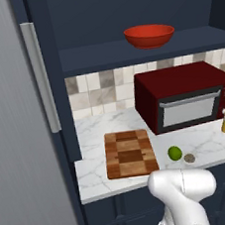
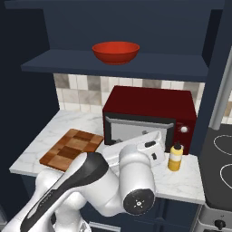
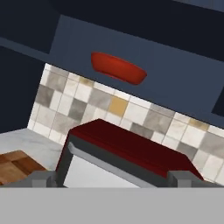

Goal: Open the cabinet. Place the bowl and condiment on the counter. Then place the lime and garlic on the cutting board.

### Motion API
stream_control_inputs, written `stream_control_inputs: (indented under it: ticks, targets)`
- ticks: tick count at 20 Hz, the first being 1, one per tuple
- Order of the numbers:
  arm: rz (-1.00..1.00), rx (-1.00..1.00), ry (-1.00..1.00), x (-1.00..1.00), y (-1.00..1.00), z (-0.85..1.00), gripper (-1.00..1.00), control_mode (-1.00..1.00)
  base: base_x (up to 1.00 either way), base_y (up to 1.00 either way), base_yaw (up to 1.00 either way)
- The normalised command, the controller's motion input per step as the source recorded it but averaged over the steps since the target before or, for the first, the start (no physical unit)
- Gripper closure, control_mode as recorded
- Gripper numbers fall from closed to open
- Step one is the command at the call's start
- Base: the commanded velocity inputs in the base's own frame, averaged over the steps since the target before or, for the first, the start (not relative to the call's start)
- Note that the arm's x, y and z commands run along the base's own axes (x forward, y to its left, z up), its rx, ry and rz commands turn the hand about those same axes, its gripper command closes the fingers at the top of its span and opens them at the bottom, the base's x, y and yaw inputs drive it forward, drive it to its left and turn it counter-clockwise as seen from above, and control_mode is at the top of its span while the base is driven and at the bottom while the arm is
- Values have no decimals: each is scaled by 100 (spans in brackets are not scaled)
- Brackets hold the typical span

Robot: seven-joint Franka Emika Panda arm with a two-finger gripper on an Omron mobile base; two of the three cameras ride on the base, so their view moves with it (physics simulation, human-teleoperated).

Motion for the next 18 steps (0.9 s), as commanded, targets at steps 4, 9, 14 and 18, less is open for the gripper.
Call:
stream_control_inputs:
  ticks: [4,9,14,18]
  targets:
    - [6,-5,0,-4,21,27,-100,-100,0,0,0]
    - [4,-11,0,0,28,33,-100,-100,0,0,0]
    - [0,-18,-1,-2,29,40,-100,-100,0,0,0]
    - [0,-16,0,0,39,40,-100,-100,0,0,0]
